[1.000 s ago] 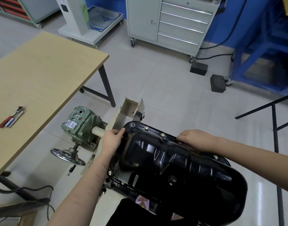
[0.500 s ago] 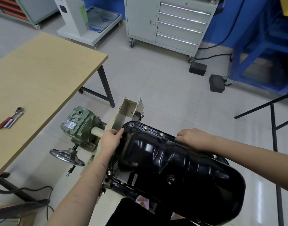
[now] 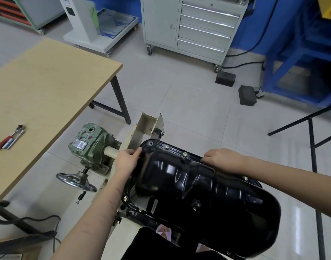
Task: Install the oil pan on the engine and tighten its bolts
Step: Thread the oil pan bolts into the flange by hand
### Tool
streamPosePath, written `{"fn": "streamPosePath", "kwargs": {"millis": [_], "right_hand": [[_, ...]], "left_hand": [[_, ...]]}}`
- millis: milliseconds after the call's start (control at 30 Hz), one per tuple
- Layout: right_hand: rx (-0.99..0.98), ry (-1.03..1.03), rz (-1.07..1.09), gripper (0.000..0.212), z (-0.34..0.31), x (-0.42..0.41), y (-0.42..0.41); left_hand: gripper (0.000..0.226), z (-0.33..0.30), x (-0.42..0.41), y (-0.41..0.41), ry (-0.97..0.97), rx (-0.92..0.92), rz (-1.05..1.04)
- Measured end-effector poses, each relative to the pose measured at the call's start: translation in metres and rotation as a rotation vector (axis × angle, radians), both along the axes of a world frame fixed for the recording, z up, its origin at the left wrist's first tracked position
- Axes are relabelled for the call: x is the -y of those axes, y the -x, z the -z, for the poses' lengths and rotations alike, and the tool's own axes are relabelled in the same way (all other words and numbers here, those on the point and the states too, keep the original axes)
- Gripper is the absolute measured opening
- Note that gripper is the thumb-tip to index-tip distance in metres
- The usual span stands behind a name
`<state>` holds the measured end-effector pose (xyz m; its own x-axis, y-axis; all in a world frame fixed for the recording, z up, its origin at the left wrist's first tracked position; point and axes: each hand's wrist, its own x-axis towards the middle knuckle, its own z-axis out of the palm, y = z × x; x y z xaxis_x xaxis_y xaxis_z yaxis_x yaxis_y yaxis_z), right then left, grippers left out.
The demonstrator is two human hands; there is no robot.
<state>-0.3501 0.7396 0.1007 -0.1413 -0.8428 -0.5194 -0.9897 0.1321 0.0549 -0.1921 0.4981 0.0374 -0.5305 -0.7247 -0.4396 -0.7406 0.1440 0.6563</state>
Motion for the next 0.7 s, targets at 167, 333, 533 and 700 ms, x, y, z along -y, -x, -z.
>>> {"fn": "streamPosePath", "kwargs": {"millis": [167,333,533,700], "right_hand": [[-0.053,-0.012,-0.038,0.026,0.0003,0.0014,-0.0017],[-0.035,0.007,-0.043,0.027,0.0008,0.0000,-0.0020],[-0.020,0.014,-0.064,0.027,-0.0034,0.0008,-0.0027],[-0.053,0.006,-0.073,0.028,-0.0027,0.0014,-0.0039]], "left_hand": [[0.043,0.0002,0.0000,-0.0011,-0.002,-0.009,-0.003],[0.041,-0.0005,-0.0005,-0.0007,-0.012,-0.014,-0.011],[0.040,-0.0005,-0.0003,-0.0008,-0.023,-0.019,-0.020],[0.042,-0.0008,-0.0004,-0.0003,-0.012,-0.012,-0.011]]}}
